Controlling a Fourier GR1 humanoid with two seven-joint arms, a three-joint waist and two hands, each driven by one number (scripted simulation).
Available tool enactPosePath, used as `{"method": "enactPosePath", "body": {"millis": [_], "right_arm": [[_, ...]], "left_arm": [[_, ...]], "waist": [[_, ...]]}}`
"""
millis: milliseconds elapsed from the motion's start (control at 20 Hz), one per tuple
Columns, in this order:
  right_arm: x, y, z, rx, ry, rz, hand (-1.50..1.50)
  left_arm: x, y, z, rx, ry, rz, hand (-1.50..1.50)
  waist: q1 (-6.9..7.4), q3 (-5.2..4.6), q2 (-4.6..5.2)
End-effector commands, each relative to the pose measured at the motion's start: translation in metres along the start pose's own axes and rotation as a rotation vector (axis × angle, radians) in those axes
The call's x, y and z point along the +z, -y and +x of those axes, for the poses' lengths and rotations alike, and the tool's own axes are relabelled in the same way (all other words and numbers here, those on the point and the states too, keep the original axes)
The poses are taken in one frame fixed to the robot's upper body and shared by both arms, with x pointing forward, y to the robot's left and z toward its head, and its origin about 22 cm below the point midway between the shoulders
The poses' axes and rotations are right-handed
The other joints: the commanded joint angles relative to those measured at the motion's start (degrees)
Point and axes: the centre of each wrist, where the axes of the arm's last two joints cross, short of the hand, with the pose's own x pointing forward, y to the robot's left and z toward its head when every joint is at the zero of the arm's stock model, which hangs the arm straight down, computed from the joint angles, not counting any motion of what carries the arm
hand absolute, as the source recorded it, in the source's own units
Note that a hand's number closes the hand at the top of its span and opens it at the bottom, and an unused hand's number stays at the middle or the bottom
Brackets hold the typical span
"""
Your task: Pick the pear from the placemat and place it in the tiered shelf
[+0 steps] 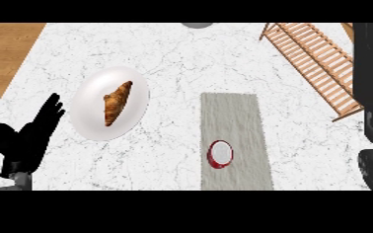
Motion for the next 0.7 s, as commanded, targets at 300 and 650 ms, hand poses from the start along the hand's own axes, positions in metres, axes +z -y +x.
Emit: {"method": "enactPosePath", "body": {"millis": [300,650], "right_arm": [[-0.028,-0.039,-0.031,-0.008,-0.162,0.015,1.50],[-0.078,-0.050,-0.065,0.032,-0.209,0.062,1.50]], "left_arm": [[0.008,-0.006,-0.003,-0.001,0.012,0.001,0.00],[-0.004,0.004,0.004,-0.007,0.002,0.006,0.00]], "waist": [[0.43,0.03,0.06],[0.41,0.03,0.15]]}}
